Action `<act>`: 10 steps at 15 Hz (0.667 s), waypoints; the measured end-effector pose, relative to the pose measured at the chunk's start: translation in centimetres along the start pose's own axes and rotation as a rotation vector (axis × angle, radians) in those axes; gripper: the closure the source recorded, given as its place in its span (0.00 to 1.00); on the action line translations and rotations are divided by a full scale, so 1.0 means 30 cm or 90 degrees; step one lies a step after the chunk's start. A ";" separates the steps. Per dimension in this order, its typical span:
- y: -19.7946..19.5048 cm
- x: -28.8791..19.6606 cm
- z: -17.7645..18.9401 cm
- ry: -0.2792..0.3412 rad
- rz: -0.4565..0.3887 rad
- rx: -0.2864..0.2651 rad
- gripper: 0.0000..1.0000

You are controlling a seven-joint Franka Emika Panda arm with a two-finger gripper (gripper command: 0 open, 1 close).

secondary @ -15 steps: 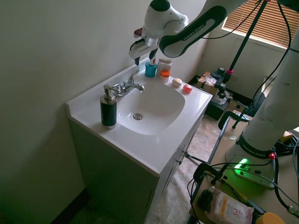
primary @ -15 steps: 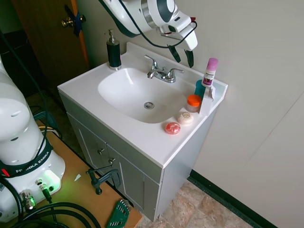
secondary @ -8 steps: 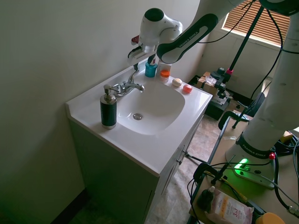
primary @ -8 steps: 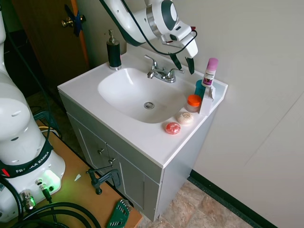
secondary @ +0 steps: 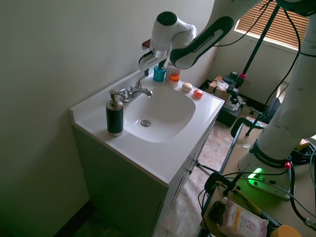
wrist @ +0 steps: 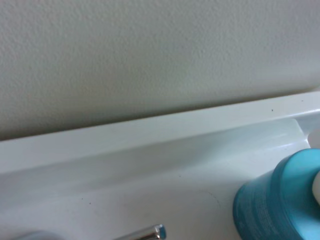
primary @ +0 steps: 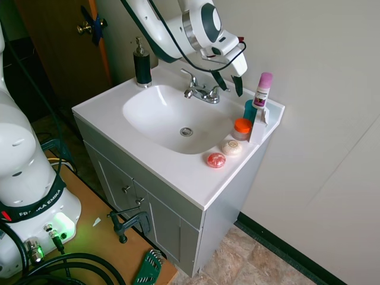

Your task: Turn on the cold water

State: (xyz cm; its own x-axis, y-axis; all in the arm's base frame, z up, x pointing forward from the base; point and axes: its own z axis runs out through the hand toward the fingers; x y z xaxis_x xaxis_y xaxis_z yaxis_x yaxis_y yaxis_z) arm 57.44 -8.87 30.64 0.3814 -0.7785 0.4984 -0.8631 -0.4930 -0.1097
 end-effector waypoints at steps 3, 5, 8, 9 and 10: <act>0.000 0.008 -0.001 -0.005 0.014 0.001 0.00; -0.005 0.020 -0.003 -0.008 0.022 -0.001 0.00; -0.029 0.089 -0.001 -0.011 0.034 0.003 0.00; -0.031 0.104 0.012 -0.011 0.035 0.000 0.00; -0.033 0.111 0.024 -0.010 0.034 -0.002 0.00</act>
State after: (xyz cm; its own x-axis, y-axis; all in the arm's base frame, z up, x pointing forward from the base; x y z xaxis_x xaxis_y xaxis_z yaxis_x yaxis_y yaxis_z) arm 59.82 -11.25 31.80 0.3400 -0.8097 0.4783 -0.8833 -0.4495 -0.1330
